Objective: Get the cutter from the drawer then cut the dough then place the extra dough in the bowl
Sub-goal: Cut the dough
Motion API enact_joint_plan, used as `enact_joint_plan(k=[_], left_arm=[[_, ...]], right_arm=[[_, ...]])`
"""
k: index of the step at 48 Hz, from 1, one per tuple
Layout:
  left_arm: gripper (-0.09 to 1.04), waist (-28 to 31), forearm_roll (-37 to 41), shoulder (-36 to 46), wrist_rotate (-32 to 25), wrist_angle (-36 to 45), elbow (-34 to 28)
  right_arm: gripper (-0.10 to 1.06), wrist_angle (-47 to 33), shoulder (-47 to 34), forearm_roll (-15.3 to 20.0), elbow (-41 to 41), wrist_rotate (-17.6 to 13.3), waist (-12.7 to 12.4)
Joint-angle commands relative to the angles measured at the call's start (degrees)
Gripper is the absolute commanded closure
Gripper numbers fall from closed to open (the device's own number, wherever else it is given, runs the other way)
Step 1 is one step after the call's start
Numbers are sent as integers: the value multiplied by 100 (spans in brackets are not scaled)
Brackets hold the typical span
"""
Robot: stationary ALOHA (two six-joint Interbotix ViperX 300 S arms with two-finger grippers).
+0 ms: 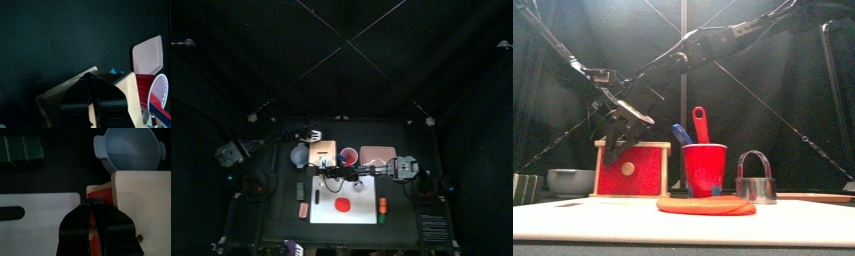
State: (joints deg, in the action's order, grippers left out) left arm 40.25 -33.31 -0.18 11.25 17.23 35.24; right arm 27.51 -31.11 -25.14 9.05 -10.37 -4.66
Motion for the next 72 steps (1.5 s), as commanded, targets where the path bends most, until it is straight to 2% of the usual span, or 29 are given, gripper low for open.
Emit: enact_joint_plan(k=[1, 20, 34, 47, 61, 72], left_arm=[[62, -18, 9, 62, -9, -18, -53], [62, 35, 158, 176, -9, -650, -35], [62, 167, 483, 545, -18, -826, -9], [62, 35, 1477, 1362, -18, -1327, 378], [62, -1187, 2804, 2347, -9, -2224, 1230], [62, -2268, 3217, 3208, -18, -3067, 1898]], right_arm=[[49, -26, 185, 0, 176, 9, -88], [49, -26, 536, -158, 237, -18, 712], [49, -26, 1116, -26, -264, -97, 984], [49, -404, 2162, 598, -1617, -123, 1055], [49, -1081, 3199, 1310, -3067, -123, 1125], [49, -1230, 3955, 2065, -4096, -105, 1169]])
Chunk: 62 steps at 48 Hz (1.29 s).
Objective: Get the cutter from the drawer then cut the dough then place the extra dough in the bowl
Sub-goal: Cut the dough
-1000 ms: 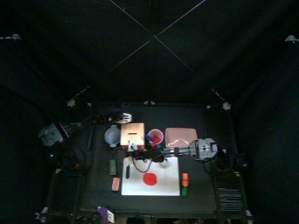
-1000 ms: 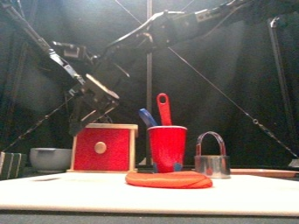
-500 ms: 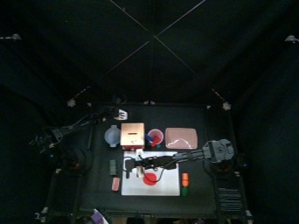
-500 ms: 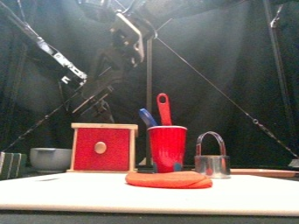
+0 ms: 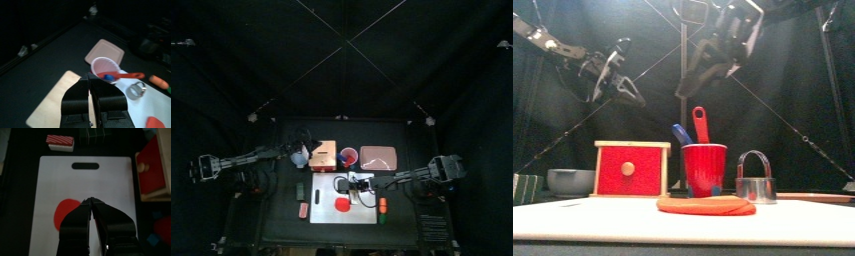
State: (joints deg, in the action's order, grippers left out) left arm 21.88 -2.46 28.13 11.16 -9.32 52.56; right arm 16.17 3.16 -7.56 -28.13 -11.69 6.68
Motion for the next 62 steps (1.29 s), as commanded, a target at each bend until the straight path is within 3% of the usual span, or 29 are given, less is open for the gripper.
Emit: enact_joint_plan(k=[1, 15, 23, 35, 42, 62], left_arm=[[62, -519, 176, 439, -9, -501, 229], [58, -1564, 501, 457, 9, -1441, 765], [45, -1837, 519, -79, -9, -1512, 721], [17, -2197, 439, -1028, 18, -2074, 554], [7, -2355, 369, -1503, 9, -2294, 387], [5, -2443, 316, -2452, 9, -2373, -88]], right_arm=[[49, -114, 589, 360, -466, 26, 53], [48, -132, 1758, 1213, -1916, 26, 246], [46, -396, 2391, 1512, -2821, 26, 193], [36, -1336, 2751, 1468, -3797, 79, -290], [26, -1802, 2681, 1143, -3929, 97, -545], [20, -2479, 1898, 369, -3735, 88, -932]])
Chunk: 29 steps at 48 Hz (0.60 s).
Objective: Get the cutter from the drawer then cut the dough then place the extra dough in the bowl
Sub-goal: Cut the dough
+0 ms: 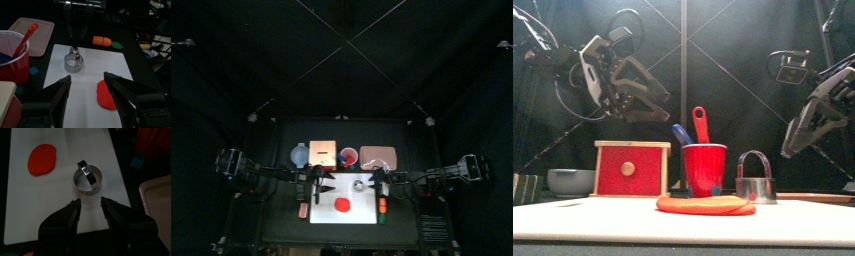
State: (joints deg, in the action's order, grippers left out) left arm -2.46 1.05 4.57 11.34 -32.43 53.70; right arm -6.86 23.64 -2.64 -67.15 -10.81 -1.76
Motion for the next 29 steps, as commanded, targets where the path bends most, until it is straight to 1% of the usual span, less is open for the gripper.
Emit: enact_joint_plan(k=[1, 7, 14, 20, 29], left_arm=[[5, -9, -62, -132, -9, -62, -220], [5, -9, -105, -211, -9, -62, -246], [5, -18, -167, -220, -9, -62, -229], [5, -18, -229, -220, -9, -62, -211], [5, -18, -229, -220, -9, -62, -193]], right_arm=[[20, -202, -185, -149, 185, 0, -114], [20, -369, -413, -264, 308, 0, -123], [20, -378, -668, -396, 483, 18, -123], [20, -378, -835, -519, 606, 18, -176], [20, -422, -1020, -580, 703, 18, -193]])
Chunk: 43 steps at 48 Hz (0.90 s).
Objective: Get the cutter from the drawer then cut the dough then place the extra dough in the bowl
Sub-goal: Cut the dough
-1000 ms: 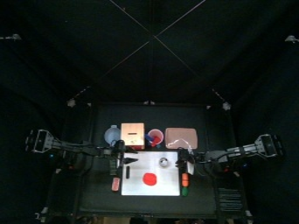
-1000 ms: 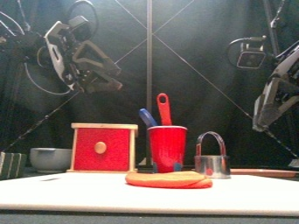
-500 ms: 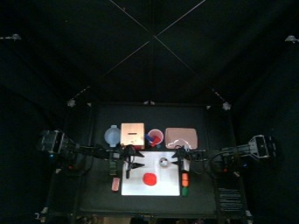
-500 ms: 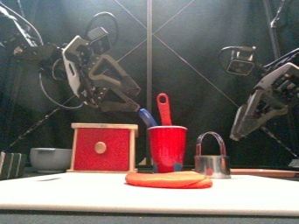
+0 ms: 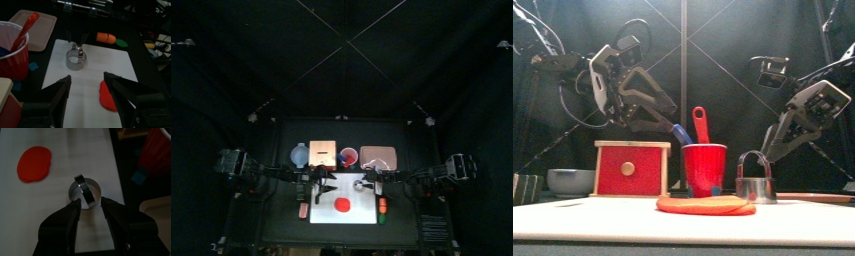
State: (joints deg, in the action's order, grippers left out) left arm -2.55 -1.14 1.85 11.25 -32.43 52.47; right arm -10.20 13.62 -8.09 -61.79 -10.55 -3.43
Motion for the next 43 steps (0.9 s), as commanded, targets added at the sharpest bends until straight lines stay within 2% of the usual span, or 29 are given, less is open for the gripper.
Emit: enact_joint_plan(k=[1, 43], left_arm=[[5, 0, -9, 53, -9, -62, -62], [5, 0, -62, 44, 0, -62, 18]], right_arm=[[20, -79, -26, -35, 176, -9, -18], [23, -79, -202, -70, 211, -44, 114]])
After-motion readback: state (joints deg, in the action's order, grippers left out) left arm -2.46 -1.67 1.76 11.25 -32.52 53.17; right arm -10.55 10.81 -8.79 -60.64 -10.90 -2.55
